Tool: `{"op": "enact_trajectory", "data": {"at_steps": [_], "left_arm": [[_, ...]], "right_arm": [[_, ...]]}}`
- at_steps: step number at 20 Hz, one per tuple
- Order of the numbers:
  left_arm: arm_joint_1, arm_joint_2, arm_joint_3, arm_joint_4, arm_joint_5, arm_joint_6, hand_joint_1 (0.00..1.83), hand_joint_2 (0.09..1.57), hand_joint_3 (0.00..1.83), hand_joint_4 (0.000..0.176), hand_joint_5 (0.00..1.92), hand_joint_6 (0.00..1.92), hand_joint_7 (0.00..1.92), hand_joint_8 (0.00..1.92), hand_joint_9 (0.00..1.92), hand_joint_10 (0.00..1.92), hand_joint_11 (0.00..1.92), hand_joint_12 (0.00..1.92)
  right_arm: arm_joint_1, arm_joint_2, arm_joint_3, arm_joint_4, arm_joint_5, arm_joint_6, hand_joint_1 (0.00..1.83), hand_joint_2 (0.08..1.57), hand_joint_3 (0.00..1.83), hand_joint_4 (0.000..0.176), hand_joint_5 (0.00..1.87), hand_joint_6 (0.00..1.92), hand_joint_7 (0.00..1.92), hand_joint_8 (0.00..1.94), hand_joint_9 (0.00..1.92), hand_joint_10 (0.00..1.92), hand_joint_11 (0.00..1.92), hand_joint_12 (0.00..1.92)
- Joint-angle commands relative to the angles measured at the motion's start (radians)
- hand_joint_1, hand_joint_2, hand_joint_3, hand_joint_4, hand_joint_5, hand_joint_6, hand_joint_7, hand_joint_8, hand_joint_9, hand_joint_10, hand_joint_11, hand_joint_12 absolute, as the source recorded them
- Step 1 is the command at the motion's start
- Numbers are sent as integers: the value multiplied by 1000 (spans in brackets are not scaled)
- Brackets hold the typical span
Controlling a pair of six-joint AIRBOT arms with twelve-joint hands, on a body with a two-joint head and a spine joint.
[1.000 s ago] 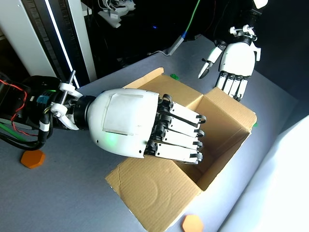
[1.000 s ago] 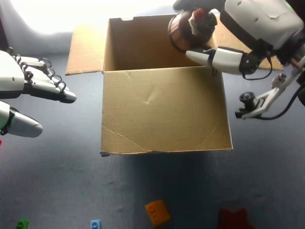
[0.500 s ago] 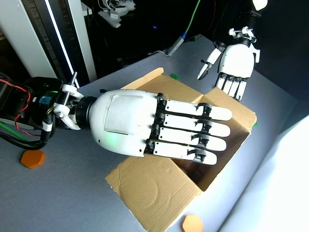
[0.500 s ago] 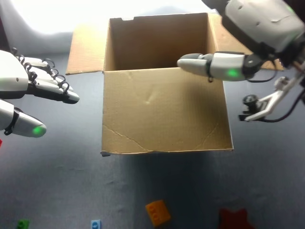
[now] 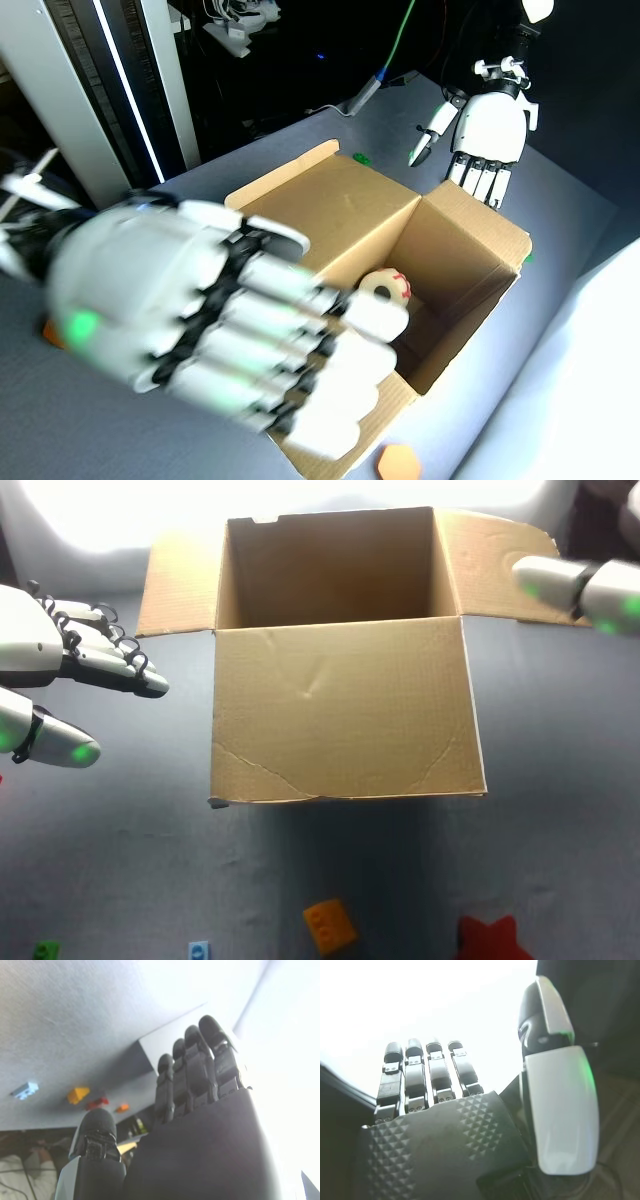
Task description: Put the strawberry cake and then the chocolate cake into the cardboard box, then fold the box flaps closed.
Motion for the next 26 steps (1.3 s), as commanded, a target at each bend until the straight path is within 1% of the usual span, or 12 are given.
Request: {"op": "enact_trajectory", "data": {"at_steps": [1, 3, 4, 6, 9, 12, 14, 16, 19, 21, 23, 26], "left_arm": [[-10, 6, 4, -65, -15, 1, 0, 1293, 0, 22, 190, 5, 220, 2, 236, 5, 0, 776], [-9, 6, 5, -65, -15, 1, 0, 1297, 1, 18, 203, 5, 228, 2, 245, 4, 0, 792], [-8, 6, 6, -65, -15, 1, 0, 1299, 1, 14, 184, 2, 209, 1, 225, 2, 0, 748], [-8, -1, 12, -65, -15, 1, 0, 1296, 0, 21, 166, 0, 214, 5, 223, 3, 0, 736], [-11, -23, 28, -65, -12, 1, 0, 1295, 0, 17, 175, 4, 199, 1, 221, 1, 0, 732], [-50, -36, 37, -64, -5, 1, 0, 1294, 0, 23, 180, 3, 199, 1, 216, 0, 0, 750], [-83, -39, 43, -64, -1, 1, 0, 1295, 0, 26, 186, 4, 201, 1, 225, 3, 0, 765], [-116, -42, 54, -64, -1, 1, 0, 1300, 1, 24, 182, 1, 201, 1, 219, 0, 0, 754], [-190, -42, 75, -58, -12, -7, 0, 1297, 0, 16, 183, 1, 201, 0, 223, 1, 0, 767], [-247, -44, 89, -33, -24, -22, 0, 1305, 3, 14, 176, 0, 207, 3, 223, 1, 0, 772], [-295, -52, 100, -3, -40, -32, 0, 1307, 3, 17, 186, 3, 225, 7, 224, 1, 0, 794], [-347, -60, 99, 35, -56, -34, 22, 1325, 7, 10, 184, 1, 218, 1, 216, 3, 0, 787]], "right_arm": [[-1, 34, -2, 25, 93, -29, 22, 1220, 32, 0, 0, 0, 37, 2, 20, 28, 0, 0], [-19, 86, -7, 89, 40, -53, 0, 1223, 29, 0, 7, 3, 60, 11, 38, 35, 0, 0], [-35, 107, -10, 92, 23, -53, 0, 1224, 29, 0, 16, 7, 70, 15, 32, 31, 0, 0], [-73, 147, -25, 92, -17, -54, 0, 1241, 30, 0, 1, 0, 44, 2, 3, 4, 0, 0], [-116, 204, -57, 92, -77, -56, 0, 1265, 35, 0, 7, 3, 36, 2, 0, 0, 0, 0], [-142, 229, -60, 56, -148, -56, 0, 1275, 35, 0, 5, 2, 38, 2, 0, 0, 0, 0], [-146, 231, -59, 19, -150, -56, 0, 1269, 30, 0, 0, 0, 32, 0, 0, 0, 0, 0], [-149, 226, -60, 16, -142, -53, 0, 1267, 27, 0, 0, 0, 32, 0, 0, 0, 0, 0], [-149, 207, -55, 11, -143, -60, 0, 1279, 28, 0, 0, 0, 30, 0, 0, 0, 0, 0], [-149, 192, -53, 11, -150, -77, 0, 1284, 28, 0, 0, 0, 35, 3, 0, 0, 0, 0], [-151, 181, -53, 11, -150, -77, 0, 1291, 29, 0, 0, 0, 46, 7, 0, 0, 0, 0], [-167, 167, -53, 20, -178, -77, 0, 1275, 18, 0, 28, 12, 46, 5, 1, 0, 0, 0]]}}
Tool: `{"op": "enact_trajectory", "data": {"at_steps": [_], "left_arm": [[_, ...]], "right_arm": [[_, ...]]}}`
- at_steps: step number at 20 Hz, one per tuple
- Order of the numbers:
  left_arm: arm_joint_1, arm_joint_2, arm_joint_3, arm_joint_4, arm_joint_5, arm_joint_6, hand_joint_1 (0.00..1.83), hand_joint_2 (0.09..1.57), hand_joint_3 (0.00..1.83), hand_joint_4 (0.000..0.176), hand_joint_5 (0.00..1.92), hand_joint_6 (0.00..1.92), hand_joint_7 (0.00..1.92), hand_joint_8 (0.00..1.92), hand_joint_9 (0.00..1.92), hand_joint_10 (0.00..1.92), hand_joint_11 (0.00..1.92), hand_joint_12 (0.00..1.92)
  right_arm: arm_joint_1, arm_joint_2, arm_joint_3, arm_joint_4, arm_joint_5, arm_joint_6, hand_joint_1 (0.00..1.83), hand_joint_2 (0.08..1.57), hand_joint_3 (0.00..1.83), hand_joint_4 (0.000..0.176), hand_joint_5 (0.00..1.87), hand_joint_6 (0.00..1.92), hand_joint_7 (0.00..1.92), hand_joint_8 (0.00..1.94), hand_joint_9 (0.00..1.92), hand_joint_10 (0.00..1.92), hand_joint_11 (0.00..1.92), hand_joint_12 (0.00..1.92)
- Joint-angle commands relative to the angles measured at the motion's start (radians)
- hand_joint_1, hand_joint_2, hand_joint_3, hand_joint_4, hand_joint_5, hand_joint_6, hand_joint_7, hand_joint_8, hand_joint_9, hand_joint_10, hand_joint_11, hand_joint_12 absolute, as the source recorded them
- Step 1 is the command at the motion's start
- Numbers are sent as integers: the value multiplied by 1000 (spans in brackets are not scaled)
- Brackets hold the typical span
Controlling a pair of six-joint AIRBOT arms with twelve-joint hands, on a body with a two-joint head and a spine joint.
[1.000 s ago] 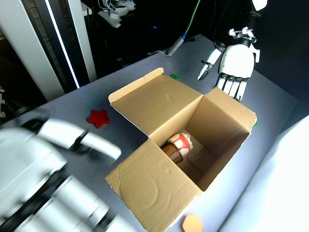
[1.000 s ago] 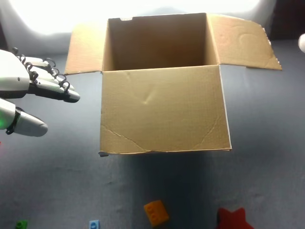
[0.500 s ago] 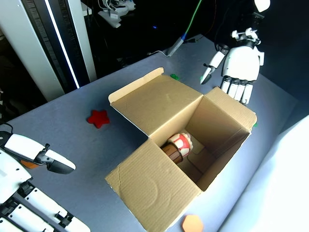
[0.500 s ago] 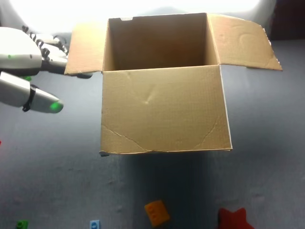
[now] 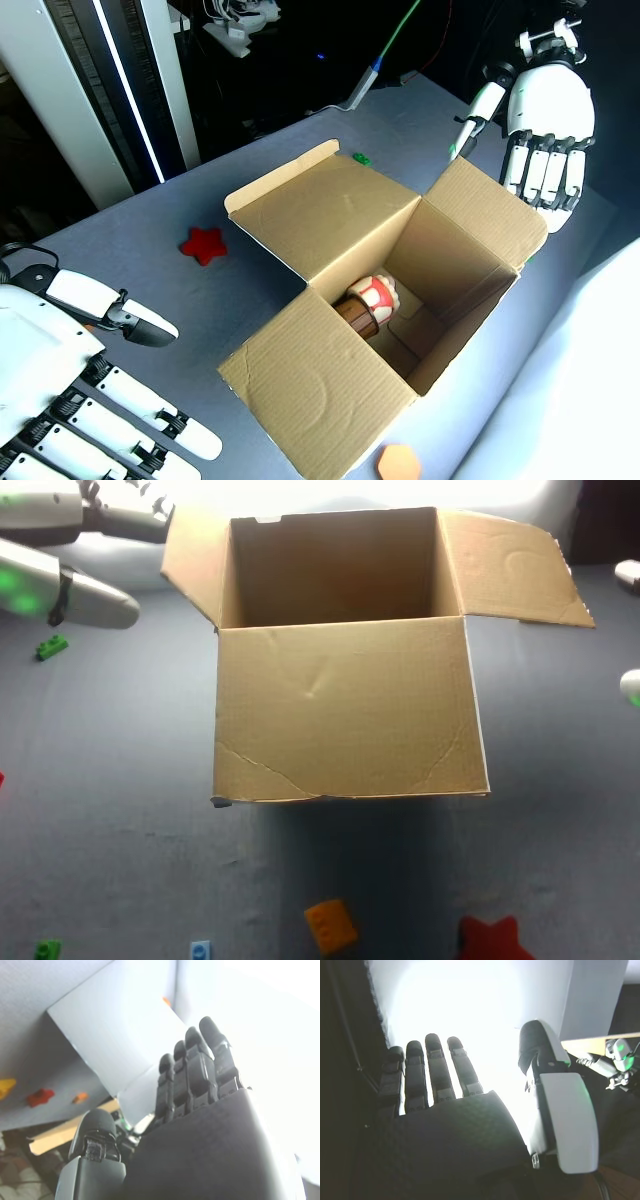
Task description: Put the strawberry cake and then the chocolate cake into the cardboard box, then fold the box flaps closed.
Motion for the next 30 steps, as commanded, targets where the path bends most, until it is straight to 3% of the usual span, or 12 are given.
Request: {"op": "enact_trajectory", "data": {"at_steps": [1, 8, 12, 16, 19, 21, 22, 30], "left_arm": [[-18, 1, 2, -65, -16, -3, 5, 1328, 7, 10, 179, 0, 212, 0, 221, 4, 0, 794], [-28, -68, 17, 8, -26, -4, 0, 1312, 0, 21, 188, 3, 206, 1, 211, 2, 0, 802], [-45, -142, 84, 38, -36, -4, 1, 1309, 0, 17, 193, 3, 218, 3, 217, 3, 0, 781], [-55, -209, 170, 78, -73, -11, 16, 1295, 0, 26, 192, 1, 221, 3, 208, 1, 0, 763], [-49, -224, 202, 90, -100, -11, 28, 1285, 0, 28, 189, 5, 204, 1, 210, 5, 0, 765], [-22, -222, 203, 119, -118, -11, 32, 1283, 0, 28, 192, 6, 203, 1, 210, 5, 0, 767], [-18, -222, 202, 122, -120, -11, 29, 1293, 0, 21, 190, 4, 197, 0, 209, 3, 0, 759], [17, -220, 199, 150, -152, -11, 79, 1310, 3, 21, 186, 1, 227, 2, 235, 8, 0, 771]], "right_arm": [[-1, 7, 5, -14, 72, 1, 0, 1277, 17, 0, 39, 16, 49, 6, 0, 0, 0, 0], [-53, -38, 28, -13, 23, -26, 0, 1293, 18, 0, 17, 5, 48, 3, 1, 0, 0, 0], [-78, -107, 76, -13, 25, -64, 0, 1287, 13, 0, 36, 12, 62, 8, 11, 5, 0, 0], [-40, -177, 124, -13, 27, -64, 0, 1286, 10, 0, 17, 3, 37, 0, 0, 0, 0, 0], [-12, -193, 137, -12, 35, -60, 0, 1282, 7, 0, 41, 12, 70, 13, 12, 5, 0, 0], [44, -166, 129, -12, 43, -49, 0, 1282, 7, 0, 41, 12, 72, 14, 13, 5, 0, 0], [51, -163, 128, -12, 43, -49, 0, 1280, 6, 0, 24, 4, 64, 10, 4, 2, 0, 0], [247, -74, 18, -13, 6, -48, 0, 1297, 10, 0, 42, 10, 47, 1, 5, 1, 0, 0]]}}
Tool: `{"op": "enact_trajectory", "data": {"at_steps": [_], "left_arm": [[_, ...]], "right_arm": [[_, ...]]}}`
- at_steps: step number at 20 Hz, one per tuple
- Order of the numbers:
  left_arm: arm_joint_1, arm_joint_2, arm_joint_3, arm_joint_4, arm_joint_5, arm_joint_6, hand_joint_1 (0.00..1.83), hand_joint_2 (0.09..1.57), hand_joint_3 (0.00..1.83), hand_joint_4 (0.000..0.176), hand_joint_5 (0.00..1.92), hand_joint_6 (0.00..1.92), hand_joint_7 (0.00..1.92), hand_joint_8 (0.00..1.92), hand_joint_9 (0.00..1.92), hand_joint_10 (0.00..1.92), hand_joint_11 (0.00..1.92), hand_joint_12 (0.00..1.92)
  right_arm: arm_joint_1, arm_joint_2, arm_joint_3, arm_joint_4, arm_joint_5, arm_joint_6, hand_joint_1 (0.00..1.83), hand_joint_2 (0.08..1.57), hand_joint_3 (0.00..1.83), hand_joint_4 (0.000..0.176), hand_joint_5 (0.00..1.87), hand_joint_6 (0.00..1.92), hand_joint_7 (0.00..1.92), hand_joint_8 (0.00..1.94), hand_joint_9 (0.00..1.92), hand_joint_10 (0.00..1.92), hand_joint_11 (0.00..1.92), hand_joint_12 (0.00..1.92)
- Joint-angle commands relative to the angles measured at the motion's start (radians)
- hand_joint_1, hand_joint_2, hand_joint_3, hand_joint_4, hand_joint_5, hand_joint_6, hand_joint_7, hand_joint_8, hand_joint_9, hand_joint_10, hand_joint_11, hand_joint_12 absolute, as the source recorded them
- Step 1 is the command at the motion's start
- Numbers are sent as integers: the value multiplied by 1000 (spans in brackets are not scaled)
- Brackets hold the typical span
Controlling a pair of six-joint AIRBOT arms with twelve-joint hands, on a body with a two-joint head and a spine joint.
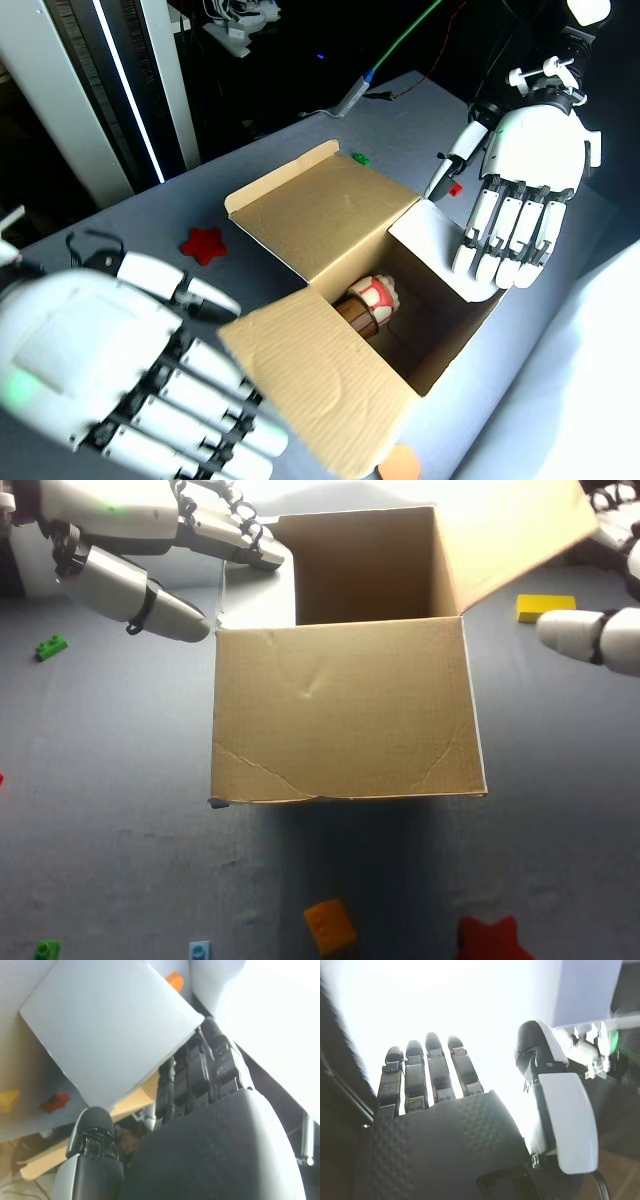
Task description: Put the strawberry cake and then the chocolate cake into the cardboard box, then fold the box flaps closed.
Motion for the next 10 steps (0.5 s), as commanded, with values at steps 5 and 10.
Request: {"op": "enact_trajectory", "data": {"at_steps": [5, 10], "left_arm": [[-15, 24, -8, 3, -49, -15, 9, 1331, 6, 18, 152, 0, 179, 0, 184, 0, 0, 699], [-58, 59, 4, -26, -52, -16, 52, 1323, 0, 18, 173, 3, 176, 0, 207, 4, 0, 755]], "right_arm": [[90, -34, -19, -22, 52, -21, 0, 1313, 15, 0, 29, 3, 64, 11, 13, 6, 0, 0], [106, -85, -19, -22, 58, -54, 0, 1335, 19, 0, 21, 9, 38, 6, 0, 0, 0, 0]]}}
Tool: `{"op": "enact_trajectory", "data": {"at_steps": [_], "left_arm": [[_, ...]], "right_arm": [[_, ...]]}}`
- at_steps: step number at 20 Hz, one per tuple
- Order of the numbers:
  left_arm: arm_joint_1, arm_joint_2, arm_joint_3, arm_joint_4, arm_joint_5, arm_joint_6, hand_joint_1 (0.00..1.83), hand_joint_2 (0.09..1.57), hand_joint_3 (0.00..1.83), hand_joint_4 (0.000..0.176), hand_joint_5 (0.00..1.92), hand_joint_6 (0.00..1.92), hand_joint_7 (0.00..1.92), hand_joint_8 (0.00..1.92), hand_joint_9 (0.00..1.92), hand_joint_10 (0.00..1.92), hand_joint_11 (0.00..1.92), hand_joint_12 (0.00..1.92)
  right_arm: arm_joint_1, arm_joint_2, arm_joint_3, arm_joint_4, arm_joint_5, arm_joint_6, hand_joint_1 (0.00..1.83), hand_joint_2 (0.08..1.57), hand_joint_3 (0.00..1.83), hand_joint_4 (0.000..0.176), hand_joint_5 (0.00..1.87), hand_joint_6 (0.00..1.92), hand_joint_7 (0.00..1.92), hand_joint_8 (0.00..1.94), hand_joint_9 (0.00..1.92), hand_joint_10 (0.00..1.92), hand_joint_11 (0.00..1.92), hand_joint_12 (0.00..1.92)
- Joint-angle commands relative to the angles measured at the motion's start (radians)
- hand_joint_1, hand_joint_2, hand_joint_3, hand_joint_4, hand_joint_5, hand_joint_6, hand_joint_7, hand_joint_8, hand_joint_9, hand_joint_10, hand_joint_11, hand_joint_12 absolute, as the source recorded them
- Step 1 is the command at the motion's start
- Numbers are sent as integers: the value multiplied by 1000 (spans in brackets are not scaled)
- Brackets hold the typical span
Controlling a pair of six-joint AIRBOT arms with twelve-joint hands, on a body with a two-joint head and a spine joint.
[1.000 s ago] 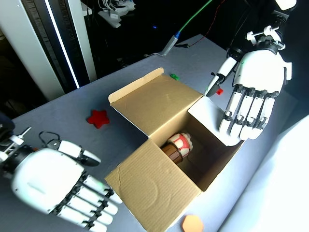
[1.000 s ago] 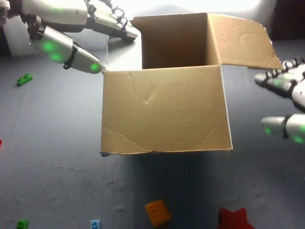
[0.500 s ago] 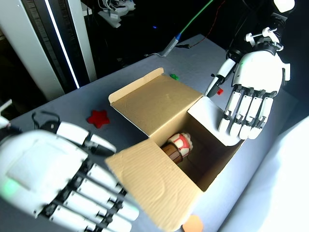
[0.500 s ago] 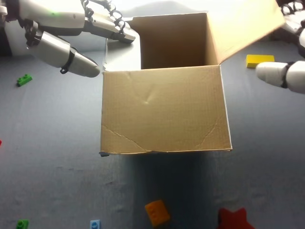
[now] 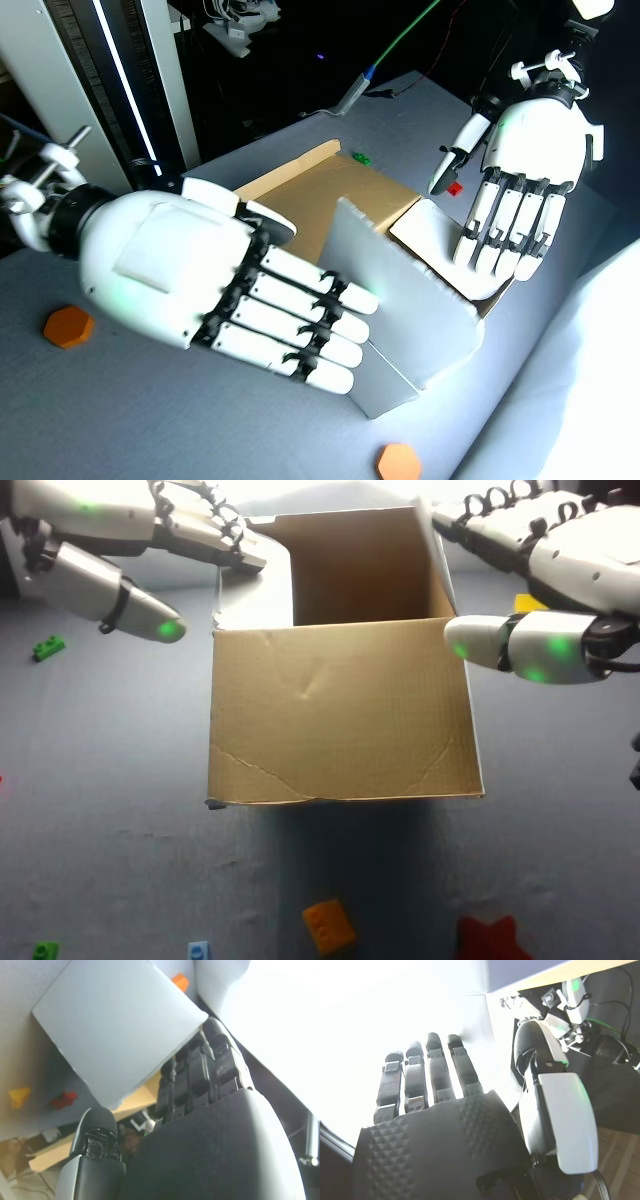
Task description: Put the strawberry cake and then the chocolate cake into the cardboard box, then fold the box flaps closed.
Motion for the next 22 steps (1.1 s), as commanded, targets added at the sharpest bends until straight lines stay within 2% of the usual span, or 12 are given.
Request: {"op": "enact_trajectory", "data": {"at_steps": [1, 5, 6, 9, 11, 14, 17, 21, 22], "left_arm": [[-21, 21, 13, -67, -1, -5, 43, 1315, 0, 13, 173, 2, 178, 1, 217, 6, 0, 770], [-56, 40, 49, -68, -10, -37, 0, 1324, 1, 11, 172, 6, 196, 3, 212, 1, 0, 764], [-61, 50, 53, -68, -10, -41, 0, 1327, 1, 15, 160, 3, 191, 1, 203, 1, 0, 728], [-63, 82, 45, -50, -27, -54, 18, 1334, 2, 8, 156, 1, 207, 3, 227, 8, 0, 763], [-45, 111, 19, -41, -39, -54, 3, 1335, 1, 2, 130, 0, 192, 0, 209, 1, 0, 723], [-29, 158, -60, -25, -44, -44, 0, 1306, 0, 2, 126, 3, 184, 2, 193, 2, 0, 714], [30, 187, -118, -27, -37, -44, 68, 1309, 0, 1, 148, 6, 216, 6, 224, 8, 0, 762], [146, 217, -174, -81, -28, 8, 29, 1329, 5, 0, 146, 1, 211, 2, 233, 5, 0, 764], [244, 229, -219, -131, -20, 69, 4, 1328, 3, 0, 154, 4, 224, 6, 237, 5, 0, 755]], "right_arm": [[13, 11, 1, -22, 116, -3, 0, 1334, 18, 0, 30, 12, 45, 9, 0, 0, 0, 0], [10, 8, 3, -22, 117, -2, 0, 1324, 10, 0, 34, 12, 58, 12, 3, 1, 0, 0], [4, -2, 9, -22, 117, -3, 0, 1318, 6, 0, 42, 15, 76, 19, 19, 8, 0, 0], [-6, -36, 32, -21, 115, -4, 0, 1319, 6, 0, 29, 8, 72, 13, 42, 17, 0, 0], [-11, -57, 45, -20, 111, -6, 0, 1316, 4, 0, 29, 8, 67, 9, 39, 15, 0, 0], [-26, -88, 69, -20, 101, -12, 0, 1314, 2, 0, 38, 10, 92, 16, 57, 22, 6, 3], [-40, -110, 87, -20, 69, -31, 0, 1321, 5, 0, 22, 3, 90, 12, 34, 11, 0, 0], [-52, -123, 93, -20, 24, -82, 0, 1310, 0, 0, 39, 9, 98, 12, 45, 14, 0, 0], [-35, -108, 89, -11, 48, -70, 0, 1322, 5, 0, 56, 15, 107, 14, 69, 24, 3, 1]]}}
